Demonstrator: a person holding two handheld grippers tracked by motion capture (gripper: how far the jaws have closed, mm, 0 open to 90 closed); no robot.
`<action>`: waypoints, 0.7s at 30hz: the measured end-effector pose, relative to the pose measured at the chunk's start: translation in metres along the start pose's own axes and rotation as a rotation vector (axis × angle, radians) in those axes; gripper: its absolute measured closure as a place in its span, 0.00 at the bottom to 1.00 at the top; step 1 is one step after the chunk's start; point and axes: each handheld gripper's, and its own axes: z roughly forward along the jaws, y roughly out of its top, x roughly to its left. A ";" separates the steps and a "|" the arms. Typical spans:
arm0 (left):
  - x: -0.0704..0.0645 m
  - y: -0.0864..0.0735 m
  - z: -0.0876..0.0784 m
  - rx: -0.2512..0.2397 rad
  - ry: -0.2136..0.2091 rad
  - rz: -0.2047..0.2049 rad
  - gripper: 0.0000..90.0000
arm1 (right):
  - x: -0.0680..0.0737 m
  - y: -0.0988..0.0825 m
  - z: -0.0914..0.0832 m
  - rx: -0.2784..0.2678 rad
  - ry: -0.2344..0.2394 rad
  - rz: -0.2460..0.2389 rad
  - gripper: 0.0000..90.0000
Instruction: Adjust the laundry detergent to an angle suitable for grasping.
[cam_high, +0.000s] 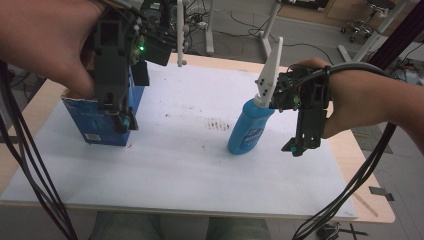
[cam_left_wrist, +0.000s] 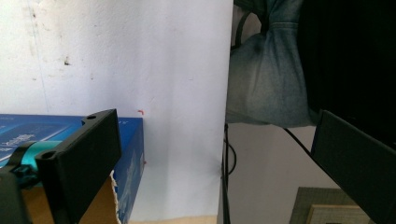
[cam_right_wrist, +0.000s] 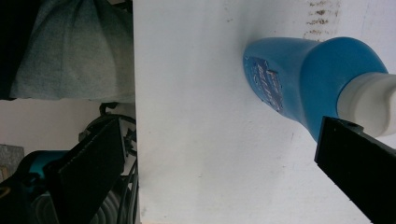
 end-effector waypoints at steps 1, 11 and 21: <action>0.000 0.000 0.000 0.000 0.000 0.000 0.02 | 0.000 0.000 0.000 0.000 0.000 0.000 0.01; 0.001 0.005 0.004 -0.007 0.003 -0.005 0.02 | 0.000 -0.005 0.000 0.002 0.000 -0.019 0.01; 0.000 0.011 0.007 0.000 0.017 -0.017 0.02 | 0.003 -0.009 -0.001 -0.001 -0.014 -0.009 0.01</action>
